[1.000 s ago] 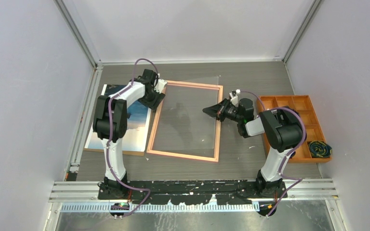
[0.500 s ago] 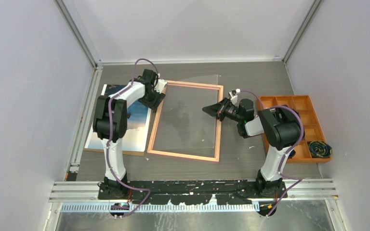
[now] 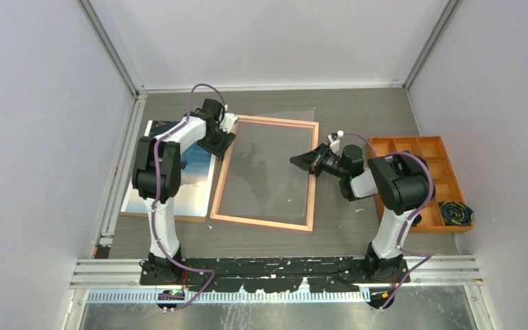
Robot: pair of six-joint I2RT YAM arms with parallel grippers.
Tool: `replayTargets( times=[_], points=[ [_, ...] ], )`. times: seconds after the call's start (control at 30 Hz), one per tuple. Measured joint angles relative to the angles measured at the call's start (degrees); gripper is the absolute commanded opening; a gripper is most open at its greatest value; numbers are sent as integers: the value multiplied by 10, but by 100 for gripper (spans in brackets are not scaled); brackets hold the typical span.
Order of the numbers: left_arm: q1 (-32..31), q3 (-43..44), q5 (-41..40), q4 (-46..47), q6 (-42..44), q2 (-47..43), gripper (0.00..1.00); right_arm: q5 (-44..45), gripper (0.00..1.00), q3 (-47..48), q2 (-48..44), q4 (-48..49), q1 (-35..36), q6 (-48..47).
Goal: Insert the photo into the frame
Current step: Place the photo frame item in the photo frame.
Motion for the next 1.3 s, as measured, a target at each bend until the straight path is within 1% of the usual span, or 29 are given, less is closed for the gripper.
replayTargets(
  times=[0.13, 0.33, 1.3],
  points=[
    [2, 0, 6, 0, 0, 0, 60, 0, 1, -17, -2, 0, 0, -2],
    [3, 0, 8, 0, 0, 0, 60, 0, 1, -19, -2, -1, 0, -5],
    [4, 0, 10, 0, 0, 0, 60, -13, 1, 8, -2, 0, 0, -6]
  ],
)
